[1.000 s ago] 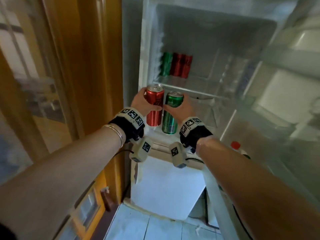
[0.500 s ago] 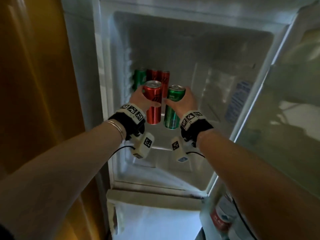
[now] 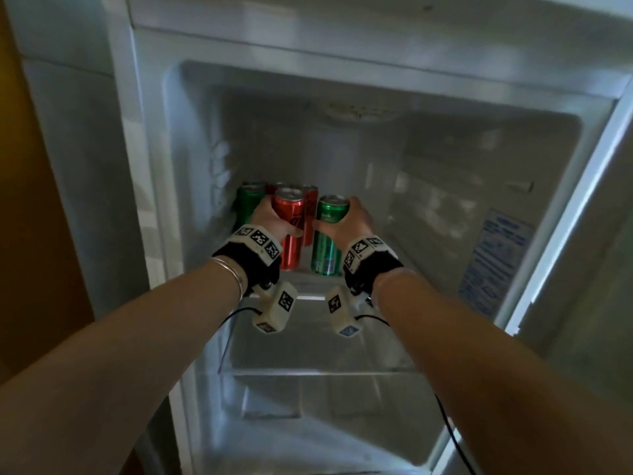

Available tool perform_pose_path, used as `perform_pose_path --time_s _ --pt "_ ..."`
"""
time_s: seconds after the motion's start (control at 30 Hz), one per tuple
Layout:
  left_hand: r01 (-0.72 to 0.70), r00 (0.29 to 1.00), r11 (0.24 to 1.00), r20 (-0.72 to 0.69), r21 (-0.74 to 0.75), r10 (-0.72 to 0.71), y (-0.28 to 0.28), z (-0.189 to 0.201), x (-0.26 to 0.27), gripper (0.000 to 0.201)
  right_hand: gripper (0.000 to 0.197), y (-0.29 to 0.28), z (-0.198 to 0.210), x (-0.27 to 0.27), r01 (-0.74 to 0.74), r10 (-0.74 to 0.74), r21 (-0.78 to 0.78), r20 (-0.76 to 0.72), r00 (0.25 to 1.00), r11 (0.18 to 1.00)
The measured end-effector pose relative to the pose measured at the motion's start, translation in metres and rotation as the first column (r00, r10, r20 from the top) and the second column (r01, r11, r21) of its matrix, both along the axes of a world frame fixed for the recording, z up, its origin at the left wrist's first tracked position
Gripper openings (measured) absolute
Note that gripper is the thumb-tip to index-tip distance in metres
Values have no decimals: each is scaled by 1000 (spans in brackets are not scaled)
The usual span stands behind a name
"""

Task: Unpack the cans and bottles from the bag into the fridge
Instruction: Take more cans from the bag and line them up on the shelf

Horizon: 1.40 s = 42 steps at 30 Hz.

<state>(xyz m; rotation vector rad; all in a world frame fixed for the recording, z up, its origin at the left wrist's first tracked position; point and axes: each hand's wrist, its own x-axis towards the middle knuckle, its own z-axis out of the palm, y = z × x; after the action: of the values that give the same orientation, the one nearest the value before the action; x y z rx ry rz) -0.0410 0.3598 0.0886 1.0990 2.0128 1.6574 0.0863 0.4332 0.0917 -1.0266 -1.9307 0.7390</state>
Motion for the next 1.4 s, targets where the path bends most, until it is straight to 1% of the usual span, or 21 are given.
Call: perform_pose_path --time_s 0.1,0.2,0.23,0.33,0.47,0.57,0.63,0.73,0.8,0.87,0.9,0.93,0.97,1.0,1.03,1.13,1.2,1.23,1.3,1.33,1.4 --pt "5 1000 999 2 -45 -5 15 -5 -12 73 61 16 -6 -15 -30 29 8 31 999 1000" --pt "-3 999 999 -51 -53 0 26 -6 -17 63 59 31 -12 -25 -67 67 0 18 998 998" --pt "-5 998 999 -64 -47 2 28 -7 -18 62 59 35 -13 -28 -76 76 -4 16 997 997" --pt "-3 999 999 -51 -54 1 38 -12 -25 70 62 48 -18 -38 -85 85 -21 25 996 996" --pt "1 1000 999 -28 -48 -3 45 -15 -31 67 63 60 -19 -47 -92 93 -34 12 996 995" --pt "-7 997 1000 -79 19 9 48 -19 -32 81 68 66 -20 -53 -129 131 -74 20 991 989" --pt "-15 991 995 -134 100 28 48 -18 -31 82 74 68 -19 -54 -144 150 -93 54 987 985" --pt "-19 952 989 -300 145 62 49 -11 -28 60 77 69 -17 -53 -146 157 -115 98 983 983" --pt "-28 903 994 -424 110 72 50 -8 -29 45 75 69 -14 -51 -132 147 -112 141 979 985" --pt "-56 856 998 -512 33 65 51 -7 -31 36 76 70 -11 -52 -120 135 -88 200 970 989" --pt "-75 842 997 -536 3 65 52 -7 -32 33 78 70 -11 -54 -109 122 -69 236 964 992" --pt "-80 853 997 -518 -2 68 53 -6 -32 25 79 70 -10 -55 -100 112 -57 266 957 993" --pt "-59 874 998 -481 30 66 53 -5 -32 14 78 71 -10 -56 -101 111 -51 282 953 994" --pt "-51 884 996 -462 69 78 53 -4 -31 13 75 71 -9 -57 -107 117 -52 283 952 993" --pt "-53 883 994 -461 91 89 54 -3 -31 18 71 72 -9 -58 -114 126 -62 268 955 992" --pt "-77 858 994 -504 71 103 55 0 -28 25 64 74 -9 -61 -123 143 -110 195 970 986" --pt "-100 846 993 -520 61 118 54 3 -28 19 63 75 -10 -64 -132 151 -120 174 973 984" --pt "-126 827 992 -549 19 116 54 3 -31 14 63 75 -10 -65 -138 158 -122 167 973 983" --pt "-198 781 977 -615 -77 110 57 1 -38 34 65 75 -11 -68 -151 170 -127 151 974 980" --pt "-211 768 972 -632 -100 102 58 1 -40 40 66 76 -10 -69 -155 173 -130 146 974 979" --pt "-221 753 971 -649 -94 109 58 2 -41 42 67 77 -10 -71 -154 174 -133 151 973 979"
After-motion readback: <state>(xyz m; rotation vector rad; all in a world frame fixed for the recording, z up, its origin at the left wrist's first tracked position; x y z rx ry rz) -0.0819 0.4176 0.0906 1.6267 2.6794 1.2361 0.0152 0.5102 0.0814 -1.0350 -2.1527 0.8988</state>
